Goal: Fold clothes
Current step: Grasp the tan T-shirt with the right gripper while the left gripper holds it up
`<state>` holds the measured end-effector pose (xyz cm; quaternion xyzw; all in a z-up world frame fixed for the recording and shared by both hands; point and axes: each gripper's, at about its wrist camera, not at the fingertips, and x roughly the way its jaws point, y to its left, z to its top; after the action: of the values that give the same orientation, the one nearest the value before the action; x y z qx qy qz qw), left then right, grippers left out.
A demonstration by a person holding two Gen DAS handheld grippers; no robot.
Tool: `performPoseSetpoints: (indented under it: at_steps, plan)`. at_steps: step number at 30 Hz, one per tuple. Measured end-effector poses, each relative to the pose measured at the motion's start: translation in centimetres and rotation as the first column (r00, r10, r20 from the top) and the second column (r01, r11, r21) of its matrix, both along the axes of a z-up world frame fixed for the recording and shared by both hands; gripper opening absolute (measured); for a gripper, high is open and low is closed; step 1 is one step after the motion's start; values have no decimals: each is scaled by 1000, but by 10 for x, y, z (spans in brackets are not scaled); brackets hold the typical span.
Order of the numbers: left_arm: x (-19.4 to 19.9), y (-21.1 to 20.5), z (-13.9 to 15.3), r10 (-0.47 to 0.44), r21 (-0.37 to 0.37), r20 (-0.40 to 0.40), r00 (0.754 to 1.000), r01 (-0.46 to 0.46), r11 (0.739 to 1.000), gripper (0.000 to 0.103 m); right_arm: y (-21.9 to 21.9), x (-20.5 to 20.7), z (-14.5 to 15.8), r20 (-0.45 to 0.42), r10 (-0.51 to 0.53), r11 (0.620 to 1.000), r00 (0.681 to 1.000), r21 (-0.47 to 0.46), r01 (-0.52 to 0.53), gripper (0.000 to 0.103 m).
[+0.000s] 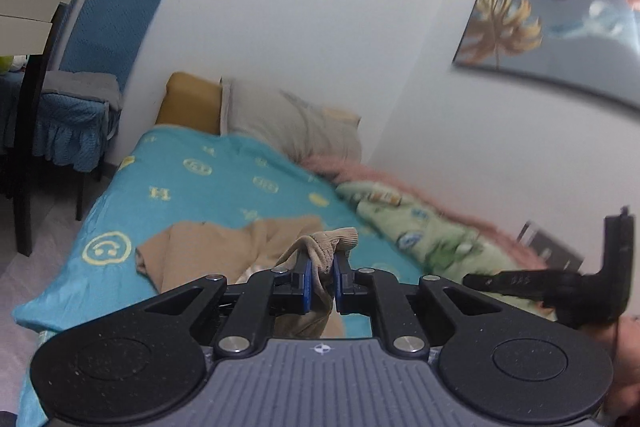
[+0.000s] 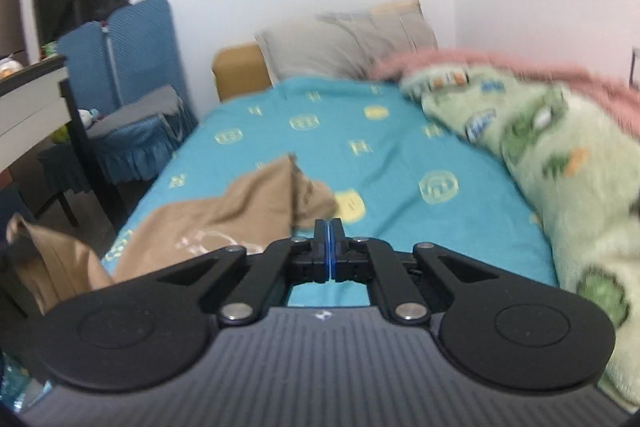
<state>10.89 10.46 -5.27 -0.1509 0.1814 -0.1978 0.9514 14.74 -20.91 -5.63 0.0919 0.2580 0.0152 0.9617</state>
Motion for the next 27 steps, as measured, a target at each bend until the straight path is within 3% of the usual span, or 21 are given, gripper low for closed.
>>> performPoseSetpoints:
  at_steps: [4, 6, 9, 15, 17, 18, 19, 20, 27]
  plan:
    - [7, -12, 0, 37, 40, -3, 999, -37, 999, 11, 11, 2, -28, -44, 90, 988, 995, 128, -84, 6]
    - [7, -16, 2, 55, 40, 0, 999, -55, 998, 12, 24, -2, -34, -39, 145, 980, 989, 141, -138, 6]
    - [5, -17, 1, 74, 54, 3, 997, -74, 996, 12, 47, -16, -33, -12, 224, 969, 975, 110, -221, 6]
    - [-3, -20, 1, 96, 78, -3, 995, -95, 992, 12, 77, -36, -36, -3, 246, 968, 969, 61, -245, 10]
    - [-6, -22, 1, 103, 94, -1, 995, -102, 990, 13, 76, -38, -37, -16, 241, 969, 970, 66, -240, 40]
    - [-7, -23, 0, 105, 104, -4, 994, -105, 989, 13, 75, -39, -37, -13, 239, 969, 971, 76, -237, 76]
    - [-7, -24, -1, 107, 113, -8, 994, -106, 988, 13, 73, -41, -38, 1, 234, 968, 972, 91, -233, 92]
    - [-7, -25, -2, 109, 123, -12, 994, -107, 987, 13, 72, -43, -38, 20, 227, 968, 974, 102, -228, 97]
    - [-13, -25, -3, 133, 138, -15, 991, -130, 982, 13, 85, -47, -39, 46, 315, 943, 948, 96, -318, 96]
